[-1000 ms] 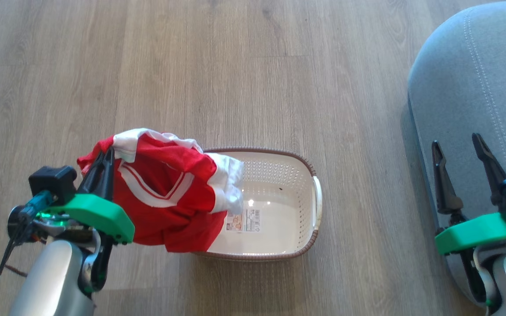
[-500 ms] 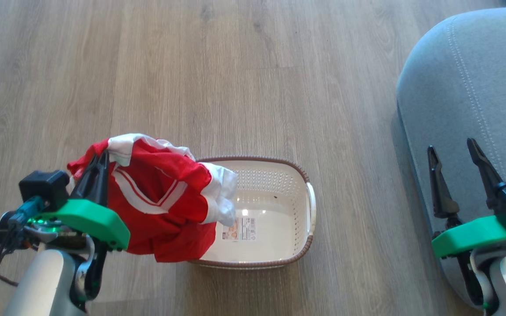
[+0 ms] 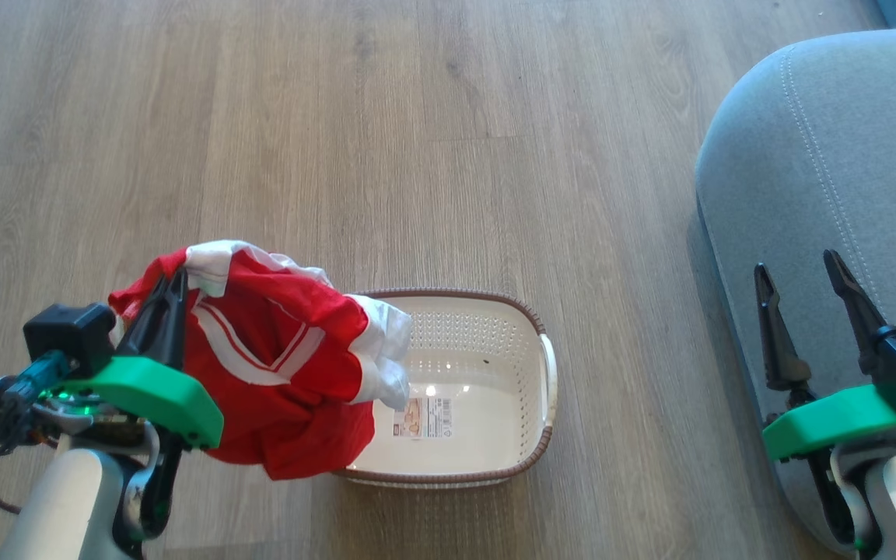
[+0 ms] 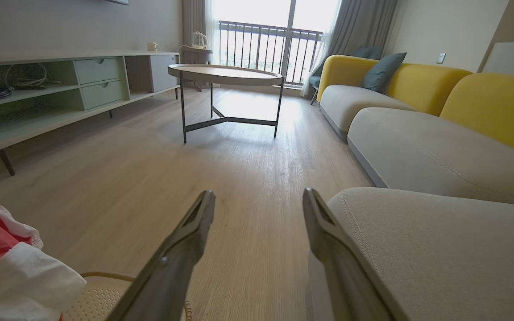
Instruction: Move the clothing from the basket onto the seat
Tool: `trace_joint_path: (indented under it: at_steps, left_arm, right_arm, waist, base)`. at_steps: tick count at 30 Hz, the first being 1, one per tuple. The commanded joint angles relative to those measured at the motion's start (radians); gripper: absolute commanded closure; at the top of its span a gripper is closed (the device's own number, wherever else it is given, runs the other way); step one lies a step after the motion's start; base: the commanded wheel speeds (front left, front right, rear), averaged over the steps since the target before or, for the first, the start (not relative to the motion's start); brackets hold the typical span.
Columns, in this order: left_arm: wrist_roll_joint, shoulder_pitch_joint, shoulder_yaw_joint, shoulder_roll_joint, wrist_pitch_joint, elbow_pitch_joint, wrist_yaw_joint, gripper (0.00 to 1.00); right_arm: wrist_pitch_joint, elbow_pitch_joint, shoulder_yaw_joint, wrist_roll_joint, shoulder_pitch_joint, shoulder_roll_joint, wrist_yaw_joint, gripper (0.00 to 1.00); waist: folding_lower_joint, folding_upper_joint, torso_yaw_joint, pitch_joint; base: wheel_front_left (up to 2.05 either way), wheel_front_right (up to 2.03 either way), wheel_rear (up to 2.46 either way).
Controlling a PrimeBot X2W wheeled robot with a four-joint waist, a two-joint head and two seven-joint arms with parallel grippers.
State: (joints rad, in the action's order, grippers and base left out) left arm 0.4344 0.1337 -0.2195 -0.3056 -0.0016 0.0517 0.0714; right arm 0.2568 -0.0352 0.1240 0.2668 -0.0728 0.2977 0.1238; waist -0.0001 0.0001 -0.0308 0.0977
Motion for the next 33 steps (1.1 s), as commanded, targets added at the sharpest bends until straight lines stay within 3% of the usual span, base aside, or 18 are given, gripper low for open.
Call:
trace_joint_path:
  at_steps: [1, 21, 33]
  left_arm:
    - [0.003, 0.039, 0.043, -0.034, -0.004, -0.042, 0.008, 1.00]
    - [0.006, 0.046, 0.019, -0.038, 0.006, -0.068, 0.014, 1.00]
    - [-0.007, 0.126, -0.069, -0.009, 0.040, -0.131, -0.024, 1.00]
  right_arm:
    - [0.005, 0.027, 0.013, 0.009, 0.000, 0.030, 0.007, 0.00]
    - [0.005, 0.021, 0.067, 0.018, -0.024, 0.045, 0.007, 0.00]
    - [0.005, 0.010, 0.432, 0.056, -0.258, 0.060, 0.007, 0.00]
  waist:
    - [0.0001, -0.0001, 0.001, 0.000]
    - [0.0001, -0.0001, -0.013, -0.015]
    - [0.0001, -0.0001, -0.016, 0.001]
  base:
    - [0.00, 0.00, 0.00]
    - [0.00, 0.00, 0.00]
    - [0.00, 0.00, 0.00]
